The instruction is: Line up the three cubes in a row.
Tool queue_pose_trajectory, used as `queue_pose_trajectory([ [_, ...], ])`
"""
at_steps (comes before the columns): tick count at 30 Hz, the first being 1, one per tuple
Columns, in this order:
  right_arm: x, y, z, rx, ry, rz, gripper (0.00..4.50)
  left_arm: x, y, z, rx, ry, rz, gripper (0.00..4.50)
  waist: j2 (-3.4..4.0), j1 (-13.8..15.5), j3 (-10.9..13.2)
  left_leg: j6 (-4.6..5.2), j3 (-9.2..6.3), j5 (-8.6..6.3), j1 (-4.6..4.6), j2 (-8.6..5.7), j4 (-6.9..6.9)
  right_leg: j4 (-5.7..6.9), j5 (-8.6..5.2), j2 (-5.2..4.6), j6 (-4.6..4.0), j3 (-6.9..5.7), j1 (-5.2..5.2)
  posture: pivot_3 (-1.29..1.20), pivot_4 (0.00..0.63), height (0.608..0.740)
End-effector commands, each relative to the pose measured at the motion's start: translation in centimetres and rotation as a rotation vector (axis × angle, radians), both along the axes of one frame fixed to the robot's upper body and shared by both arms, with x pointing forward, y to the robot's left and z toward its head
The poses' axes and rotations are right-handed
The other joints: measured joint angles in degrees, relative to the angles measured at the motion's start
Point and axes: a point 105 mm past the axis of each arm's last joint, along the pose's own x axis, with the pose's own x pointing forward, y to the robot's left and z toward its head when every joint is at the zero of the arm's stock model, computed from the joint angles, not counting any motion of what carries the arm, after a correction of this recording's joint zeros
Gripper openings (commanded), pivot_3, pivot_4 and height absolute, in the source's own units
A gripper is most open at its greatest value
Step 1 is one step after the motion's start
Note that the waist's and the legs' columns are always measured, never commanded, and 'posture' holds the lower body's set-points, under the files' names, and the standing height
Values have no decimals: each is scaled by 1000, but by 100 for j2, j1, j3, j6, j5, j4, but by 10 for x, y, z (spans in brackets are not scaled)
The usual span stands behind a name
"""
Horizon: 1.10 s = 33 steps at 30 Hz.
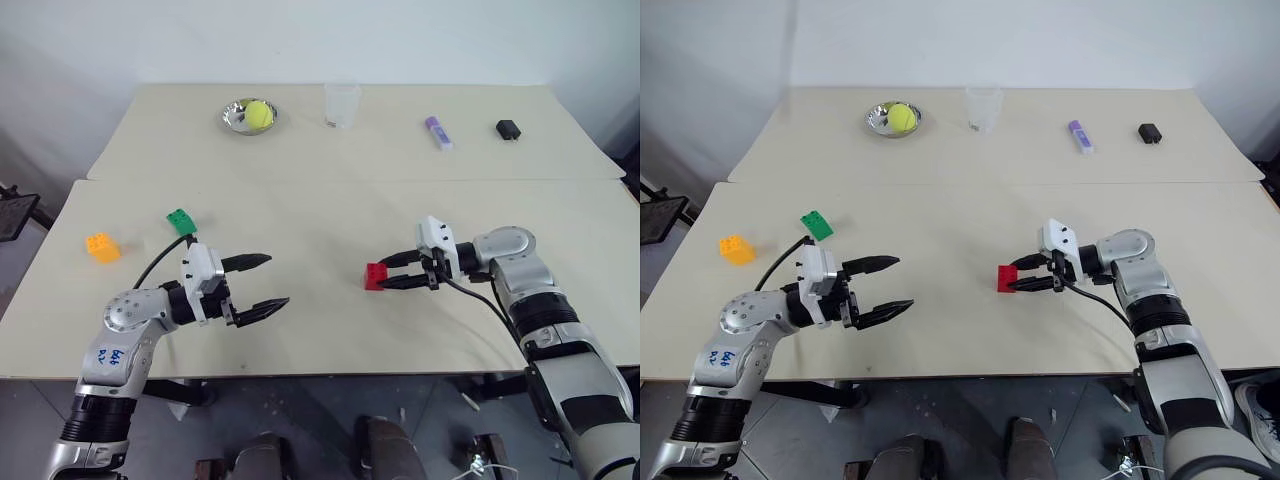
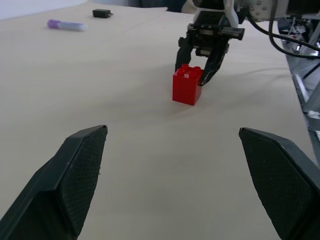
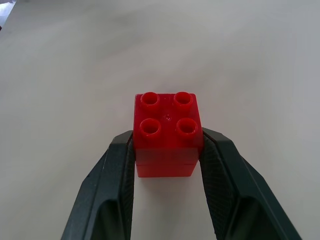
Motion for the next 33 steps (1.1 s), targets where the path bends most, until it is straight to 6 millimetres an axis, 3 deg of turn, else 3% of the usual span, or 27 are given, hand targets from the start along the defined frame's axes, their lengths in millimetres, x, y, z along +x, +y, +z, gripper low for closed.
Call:
queue_pose_trajectory([
  [1,1,-2,2,-7,-25,-1,2450,-5,11,10,-16,-33,40,4500,1,-1,1,-1,0,0,0,1,0,1,0,0,0,0,0,0,150,740],
  [3,1,-6,8,8,-48,-1,3060,-4,27,10,-35,-43,129,4500,3,-1,2,-1,0,-1,0,1,-2,1,0,0,0,0,-2,0,150,740],
  [7,-6,-14,48,175,-167,11,4424,-9,90,9,-131,-87,479,4500,6,-23,4,-4,-34,-6,0,11,-4,1,0,0,0,1,-8,0,150,740],
  [12,-32,-18,69,373,-240,73,4466,-40,166,-9,-220,-114,938,4500,4,13,3,-5,-40,-23,6,26,-1,-2,0,0,0,-8,-2,0,150,740],
  [14,-38,-16,69,411,-258,81,4466,-49,184,-12,-241,-129,1059,4500,3,37,3,-5,-39,-26,7,24,0,-3,0,1,0,-11,-1,0,150,740],
  [16,-50,-8,60,452,-232,120,4466,-70,224,-22,-303,-140,1326,4500,2,59,3,-5,-38,-26,6,23,4,-4,1,0,-2,-11,-1,0,150,740],
  [18,-59,1,57,496,-206,146,4466,-82,242,-34,-303,-124,1483,4500,0,51,2,-3,-40,-28,8,29,3,-6,1,-2,-2,-10,2,0,150,740],
  [21,-66,11,51,500,-218,182,4466,-78,239,-40,-353,-109,1512,4500,-1,58,2,-1,-35,-31,8,26,3,-6,1,-3,-2,-12,1,0,150,740],
  [24,-67,13,46,495,-215,188,4466,-64,219,-33,-394,-117,1454,4500,-7,71,-2,-1,-37,-31,8,26,6,-5,2,-6,-3,-15,2,0,150,740],
  [29,-64,12,45,485,-224,174,4466,-20,168,-7,-404,-126,1276,4500,-13,73,-5,-2,-38,-31,7,20,6,-3,2,-5,-4,-20,2,0,150,740],
  [33,-62,12,44,480,-223,167,4466,13,142,2,-373,-77,1185,4500,-13,54,-5,-3,-34,-31,8,18,4,-2,2,-1,-4,-20,1,0,150,740],
])
